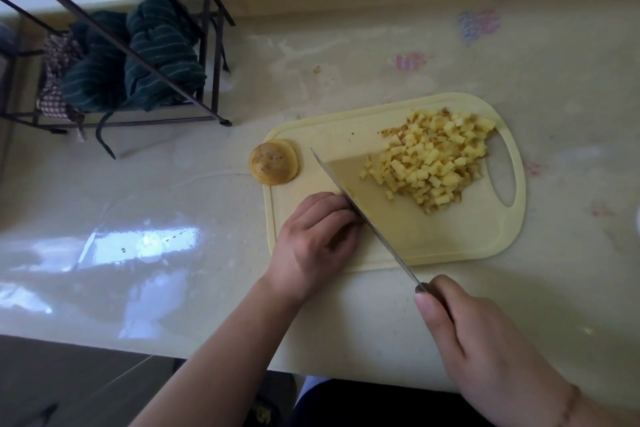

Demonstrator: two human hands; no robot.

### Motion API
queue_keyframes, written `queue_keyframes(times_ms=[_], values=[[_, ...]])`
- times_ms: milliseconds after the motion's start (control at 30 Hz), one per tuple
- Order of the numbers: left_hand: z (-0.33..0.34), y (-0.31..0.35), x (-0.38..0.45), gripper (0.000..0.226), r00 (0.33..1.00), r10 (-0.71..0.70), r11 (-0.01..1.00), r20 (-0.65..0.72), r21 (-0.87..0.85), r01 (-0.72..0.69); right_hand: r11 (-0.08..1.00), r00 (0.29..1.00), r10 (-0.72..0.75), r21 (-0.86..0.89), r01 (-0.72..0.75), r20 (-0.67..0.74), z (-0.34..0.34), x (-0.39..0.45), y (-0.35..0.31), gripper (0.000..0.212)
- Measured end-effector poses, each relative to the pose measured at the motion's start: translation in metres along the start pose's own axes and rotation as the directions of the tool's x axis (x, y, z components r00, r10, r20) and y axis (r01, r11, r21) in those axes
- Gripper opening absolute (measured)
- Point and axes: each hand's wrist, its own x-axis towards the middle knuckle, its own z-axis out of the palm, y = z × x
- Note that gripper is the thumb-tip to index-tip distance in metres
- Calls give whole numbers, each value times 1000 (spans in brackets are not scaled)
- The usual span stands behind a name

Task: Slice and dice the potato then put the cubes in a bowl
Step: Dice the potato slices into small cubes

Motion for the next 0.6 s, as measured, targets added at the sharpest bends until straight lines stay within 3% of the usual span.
queue_keyframes(times_ms=[600], values=[[2,-1,-2,6,1000,28,999,11,16,-28,999,995,-13,-31,10,-98,6,17,-10,40]])
